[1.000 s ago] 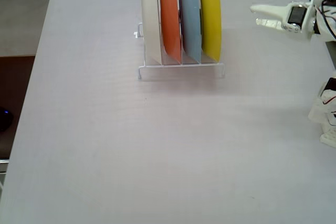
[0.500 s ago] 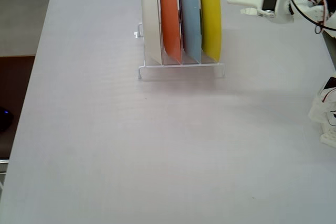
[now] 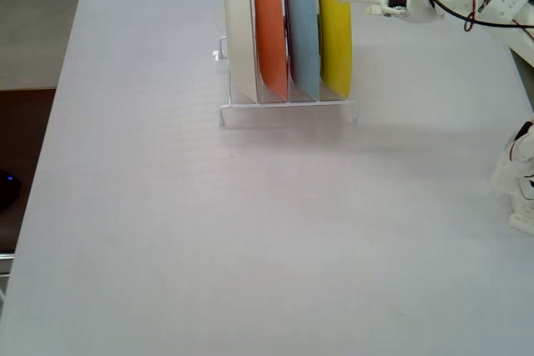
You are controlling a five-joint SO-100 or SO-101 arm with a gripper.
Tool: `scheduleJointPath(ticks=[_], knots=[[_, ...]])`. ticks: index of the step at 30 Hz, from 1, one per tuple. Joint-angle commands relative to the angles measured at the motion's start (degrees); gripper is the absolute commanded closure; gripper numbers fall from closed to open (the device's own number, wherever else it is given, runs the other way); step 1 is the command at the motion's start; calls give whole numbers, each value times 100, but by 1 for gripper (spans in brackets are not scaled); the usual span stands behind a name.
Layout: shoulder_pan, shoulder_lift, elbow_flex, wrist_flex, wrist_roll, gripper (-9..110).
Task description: Please give me two plates.
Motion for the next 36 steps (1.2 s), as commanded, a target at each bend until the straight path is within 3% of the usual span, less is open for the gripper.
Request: scheduleJointPath(ticks=[1,11,14,19,36], knots=[[141,-132,-606,105,-255,68],[264,-1178,-1696,211,-519,76],[281,-1397,-1978,211,-527,82],[272,-1556,-2347,299,-492,102],[527,-1687,-5300,1318,571,102]])
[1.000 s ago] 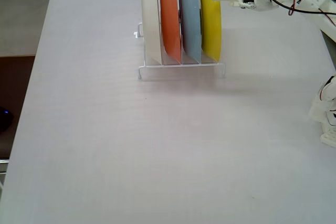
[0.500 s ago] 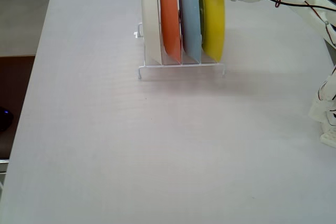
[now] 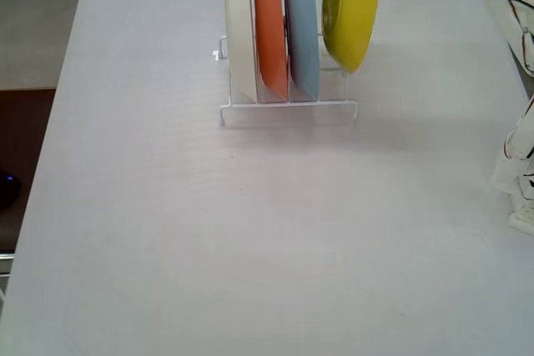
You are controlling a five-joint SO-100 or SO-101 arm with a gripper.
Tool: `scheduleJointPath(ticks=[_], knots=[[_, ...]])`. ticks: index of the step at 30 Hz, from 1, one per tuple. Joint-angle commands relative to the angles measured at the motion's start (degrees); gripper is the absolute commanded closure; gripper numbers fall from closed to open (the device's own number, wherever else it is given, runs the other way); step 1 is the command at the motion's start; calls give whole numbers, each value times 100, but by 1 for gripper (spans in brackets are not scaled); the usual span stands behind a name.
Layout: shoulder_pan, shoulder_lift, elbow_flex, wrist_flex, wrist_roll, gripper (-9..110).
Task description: Please give me two plates.
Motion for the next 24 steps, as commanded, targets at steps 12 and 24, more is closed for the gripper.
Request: scheduleJointPath(ticks=[12,24], knots=[[-185,466,-2021,712,1521,102],[-1011,1477,-2004,905,2716,102]])
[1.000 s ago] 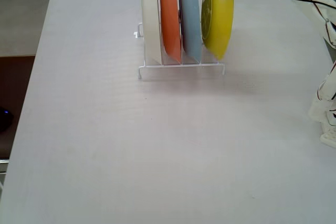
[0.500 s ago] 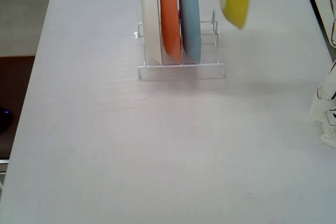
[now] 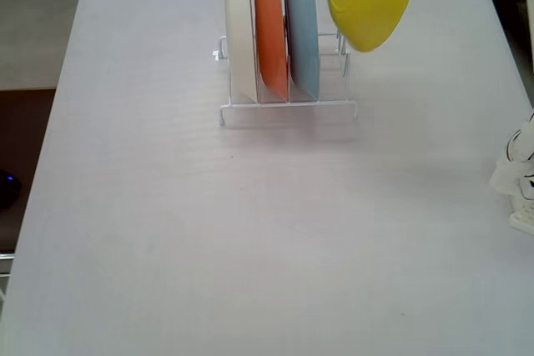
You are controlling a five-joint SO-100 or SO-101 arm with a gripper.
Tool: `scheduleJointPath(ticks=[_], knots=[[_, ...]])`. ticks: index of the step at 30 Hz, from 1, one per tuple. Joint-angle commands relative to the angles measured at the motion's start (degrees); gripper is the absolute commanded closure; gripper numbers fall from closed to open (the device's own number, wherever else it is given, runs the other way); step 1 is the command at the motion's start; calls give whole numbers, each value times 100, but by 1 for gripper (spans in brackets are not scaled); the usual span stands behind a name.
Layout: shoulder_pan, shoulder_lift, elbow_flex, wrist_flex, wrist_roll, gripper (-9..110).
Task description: Please give me two plates.
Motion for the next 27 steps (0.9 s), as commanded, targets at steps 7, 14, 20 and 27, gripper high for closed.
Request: scheduleJointPath(ticks=[7,14,20,27], knots=[[-1160,1169,-237,281,1749,102],[-2338,1556,580,-396,2918,102],[-3621,1617,1556,-1556,2865,102],[-4078,1099,2092,-3190,2610,102]])
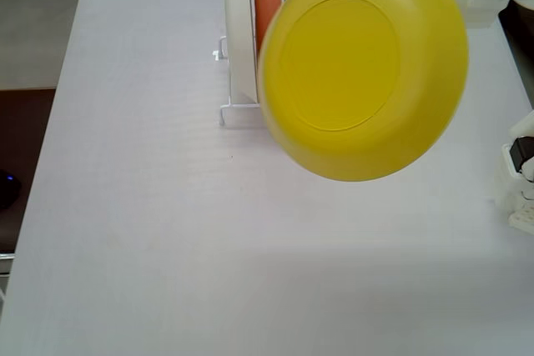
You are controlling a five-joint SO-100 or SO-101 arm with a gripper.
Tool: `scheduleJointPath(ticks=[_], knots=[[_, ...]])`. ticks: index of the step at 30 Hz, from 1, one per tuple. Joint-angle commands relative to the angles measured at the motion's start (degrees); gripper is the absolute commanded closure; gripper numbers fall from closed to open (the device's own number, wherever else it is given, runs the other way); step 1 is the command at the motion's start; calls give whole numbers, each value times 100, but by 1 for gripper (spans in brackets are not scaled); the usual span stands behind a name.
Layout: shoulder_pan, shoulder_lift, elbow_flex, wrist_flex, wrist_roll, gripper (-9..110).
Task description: Please give me two plates.
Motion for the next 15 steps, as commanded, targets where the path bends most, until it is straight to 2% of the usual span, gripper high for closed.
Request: scheduleJointPath(ticks=[1,7,15], knots=[[-167,-246,-44,-896,-149,102],[-387,-791,-44,-2048,-554,102],[-483,-1187,-44,-2716,-1028,102]])
